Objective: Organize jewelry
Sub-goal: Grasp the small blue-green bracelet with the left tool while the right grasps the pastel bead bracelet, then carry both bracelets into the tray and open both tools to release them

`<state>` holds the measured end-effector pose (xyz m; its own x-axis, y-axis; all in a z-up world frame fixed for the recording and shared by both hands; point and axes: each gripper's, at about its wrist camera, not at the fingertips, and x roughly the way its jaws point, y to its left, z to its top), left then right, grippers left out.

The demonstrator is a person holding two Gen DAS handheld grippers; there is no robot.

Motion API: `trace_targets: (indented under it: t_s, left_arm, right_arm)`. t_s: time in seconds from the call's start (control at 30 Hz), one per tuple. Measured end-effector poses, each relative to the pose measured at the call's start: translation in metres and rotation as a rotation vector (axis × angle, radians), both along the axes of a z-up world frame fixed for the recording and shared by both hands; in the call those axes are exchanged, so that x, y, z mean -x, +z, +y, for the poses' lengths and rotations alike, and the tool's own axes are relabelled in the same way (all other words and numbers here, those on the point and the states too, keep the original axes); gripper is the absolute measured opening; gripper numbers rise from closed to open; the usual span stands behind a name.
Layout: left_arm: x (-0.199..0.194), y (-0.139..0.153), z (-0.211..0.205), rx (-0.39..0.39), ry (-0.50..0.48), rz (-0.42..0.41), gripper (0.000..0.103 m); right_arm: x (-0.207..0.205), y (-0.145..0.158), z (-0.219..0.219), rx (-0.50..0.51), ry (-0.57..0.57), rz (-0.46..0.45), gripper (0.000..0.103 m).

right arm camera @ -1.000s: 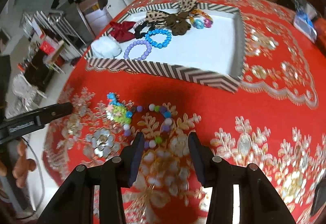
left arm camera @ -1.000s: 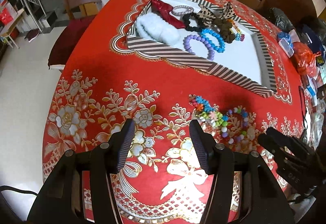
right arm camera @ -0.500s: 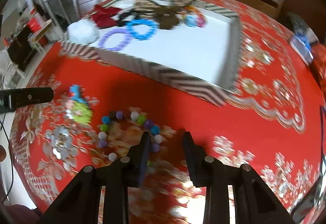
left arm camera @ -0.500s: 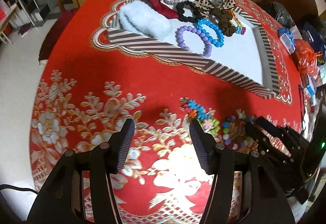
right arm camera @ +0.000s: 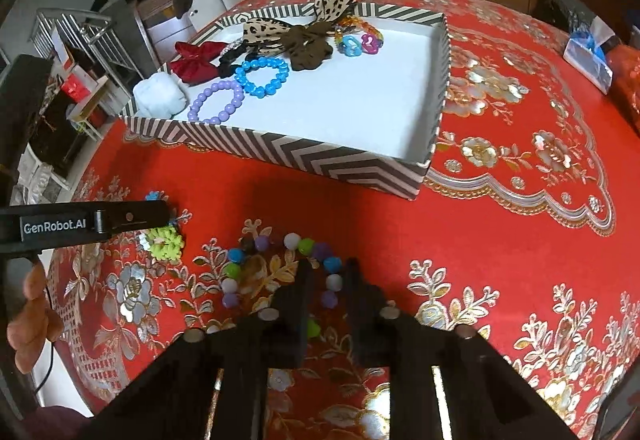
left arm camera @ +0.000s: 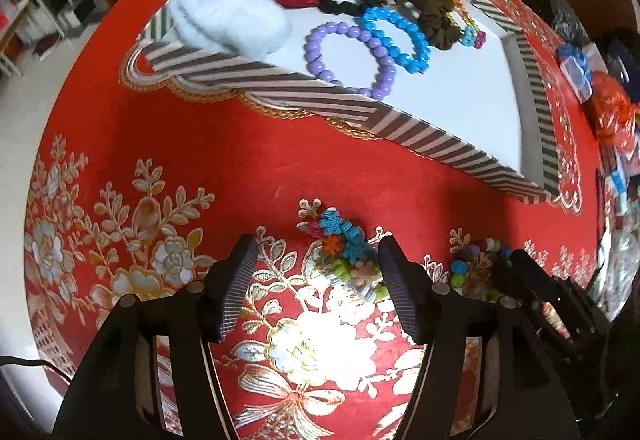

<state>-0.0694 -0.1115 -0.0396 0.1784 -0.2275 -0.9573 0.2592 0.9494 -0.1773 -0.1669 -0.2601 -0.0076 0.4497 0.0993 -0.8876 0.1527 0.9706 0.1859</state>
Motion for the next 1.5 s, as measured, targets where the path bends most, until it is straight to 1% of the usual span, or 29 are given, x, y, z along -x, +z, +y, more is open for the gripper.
trace_targets:
  t_s: [0.03, 0.07, 0.13, 0.17, 0.2, 0.37, 0.43, 0.6, 0.83, 1.0, 1.23, 1.33, 1.5]
  left_arm:
    - [0.001, 0.001, -0.002, 0.039, -0.023, -0.005, 0.033]
    - [0.002, 0.001, -0.004, 0.064, -0.045, 0.002, 0.029]
    - [0.003, 0.004, -0.009, 0.060, -0.074, -0.009, 0.013]
    - [0.003, 0.007, -0.010, 0.051, -0.081, -0.023, 0.011]
    - [0.004, 0.010, -0.009, 0.050, -0.086, -0.030, 0.011]
    - [0.000, 0.025, 0.009, 0.138, -0.068, 0.003, 0.011]
    - [-0.002, 0.035, 0.013, 0.159, -0.054, 0.002, 0.011]
    - [-0.003, 0.067, 0.020, 0.197, -0.040, -0.045, 0.011]
    - [0.000, 0.100, 0.025, 0.211, -0.041, -0.110, 0.011]
    - [-0.002, 0.124, 0.023, 0.214, -0.053, -0.162, 0.011]
    - [-0.012, 0.149, 0.008, 0.218, -0.081, -0.221, 0.011]
    - [-0.018, 0.154, -0.001, 0.219, -0.094, -0.234, 0.011]
    - [-0.027, 0.150, -0.025, 0.218, -0.121, -0.226, 0.011]
  right_arm:
    - [0.000, 0.000, -0.002, -0.019, -0.006, 0.001, 0.009]
    - [0.000, 0.001, -0.004, -0.032, -0.014, 0.000, 0.009]
    - [0.003, 0.006, -0.007, -0.050, -0.026, -0.015, 0.009]
    - [0.005, 0.010, -0.009, -0.072, -0.033, -0.026, 0.009]
    - [0.007, 0.017, -0.011, -0.091, -0.041, -0.044, 0.009]
    - [0.014, 0.045, -0.013, -0.118, -0.046, -0.115, 0.009]
    - [0.017, 0.058, -0.013, -0.138, -0.046, -0.145, 0.009]
    - [0.020, 0.086, -0.016, -0.111, -0.034, -0.197, 0.009]
    - [0.021, 0.117, -0.026, -0.101, -0.041, -0.267, 0.009]
    - [0.017, 0.130, -0.030, -0.091, -0.040, -0.286, 0.009]
    - [0.009, 0.134, -0.038, -0.088, -0.051, -0.286, 0.009]
    - [0.003, 0.136, -0.041, -0.086, -0.054, -0.285, 0.009]
    - [-0.011, 0.138, -0.048, -0.072, -0.061, -0.278, 0.009]
